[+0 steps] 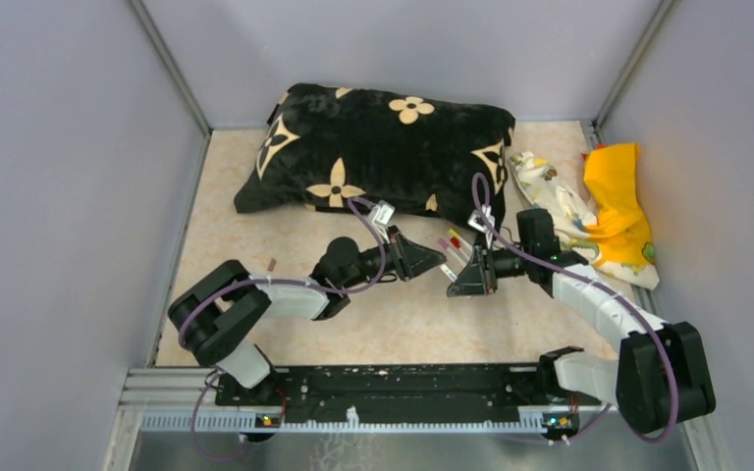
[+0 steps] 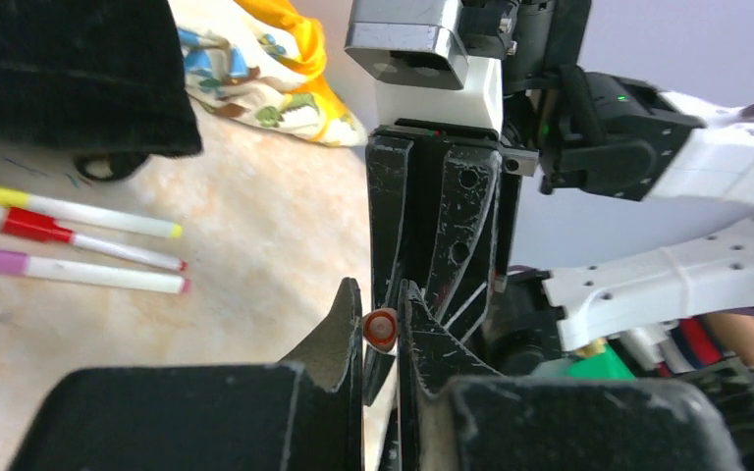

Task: Insert the pens into the pen caps
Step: Press the pen cap onto the pen.

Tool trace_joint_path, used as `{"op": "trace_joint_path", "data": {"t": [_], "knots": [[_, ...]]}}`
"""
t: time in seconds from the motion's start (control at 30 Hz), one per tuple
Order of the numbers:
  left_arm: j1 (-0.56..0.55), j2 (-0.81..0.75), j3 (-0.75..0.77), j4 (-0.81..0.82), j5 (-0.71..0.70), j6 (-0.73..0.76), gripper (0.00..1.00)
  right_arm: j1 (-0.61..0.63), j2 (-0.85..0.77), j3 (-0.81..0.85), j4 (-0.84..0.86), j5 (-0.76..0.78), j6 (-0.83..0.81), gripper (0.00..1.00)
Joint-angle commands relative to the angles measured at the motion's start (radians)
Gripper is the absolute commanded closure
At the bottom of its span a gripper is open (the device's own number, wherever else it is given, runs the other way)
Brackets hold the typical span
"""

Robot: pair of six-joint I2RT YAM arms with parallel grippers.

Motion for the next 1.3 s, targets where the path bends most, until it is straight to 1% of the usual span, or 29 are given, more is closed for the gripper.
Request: {"op": "trace_joint_path", "data": {"t": [0.0,0.07,0.1,0.2,0.3,0.33,0.37,0.43,0.6,0.67,0.73,0.83,0.9,0.97,1.1,1.17,1.23,1.27], "knots": [[-0.216,0.12,-0.131,0.171,0.628,-0.309,1.0,-0.027,-0.022,0.153,0.474,0.084,0.107,1.0],[-0.218,0.141,-0.128,0.11,0.614,-0.276,1.0,-0.027,-0.023,0.126,0.597,-0.008,0.176,1.0],[-0.217,0.144,-0.126,0.079,0.605,-0.258,1.0,-0.027,-0.025,0.118,0.615,-0.046,0.189,1.0],[-0.217,0.102,-0.125,-0.008,0.547,-0.175,1.0,-0.027,-0.035,0.115,0.598,-0.094,0.159,1.0],[-0.228,0.017,-0.101,-0.181,0.423,-0.029,1.0,-0.026,-0.033,0.105,0.616,-0.118,0.162,1.0],[-0.234,-0.01,-0.092,-0.213,0.381,0.015,1.0,-0.023,-0.033,0.101,0.627,-0.122,0.168,1.0],[-0.24,-0.031,-0.088,-0.222,0.347,0.052,1.0,-0.021,-0.032,0.097,0.63,-0.125,0.17,1.0],[-0.25,-0.056,-0.085,-0.197,0.301,0.082,1.0,-0.01,-0.033,0.096,0.621,-0.121,0.16,1.0],[-0.286,-0.036,-0.078,-0.149,0.262,0.109,1.0,0.002,-0.04,0.139,0.464,-0.052,0.034,1.0],[-0.304,-0.018,-0.07,-0.16,0.271,0.122,1.0,0.002,-0.046,0.162,0.387,0.015,-0.015,1.0],[-0.329,-0.005,-0.048,-0.261,0.26,0.162,1.0,0.002,-0.05,0.188,0.323,0.109,-0.046,1.0],[-0.373,0.021,0.023,-0.549,0.198,0.254,1.0,0.002,-0.057,0.225,0.245,0.264,-0.113,1.0],[-0.39,0.032,0.051,-0.692,0.174,0.302,1.0,-0.001,-0.062,0.237,0.231,0.299,-0.124,1.0],[-0.391,0.013,0.032,-0.736,0.2,0.31,1.0,-0.005,-0.066,0.241,0.229,0.275,-0.129,1.0],[-0.367,-0.071,-0.052,-0.688,0.33,0.267,1.0,-0.011,-0.072,0.254,0.207,0.203,-0.175,1.0],[-0.356,-0.113,-0.077,-0.675,0.384,0.255,1.0,-0.012,-0.078,0.263,0.181,0.217,-0.212,1.0],[-0.349,-0.15,-0.094,-0.675,0.407,0.254,1.0,-0.013,-0.079,0.266,0.156,0.227,-0.226,1.0],[-0.348,-0.165,-0.1,-0.665,0.412,0.255,1.0,-0.015,-0.078,0.264,0.165,0.208,-0.213,1.0]]}}
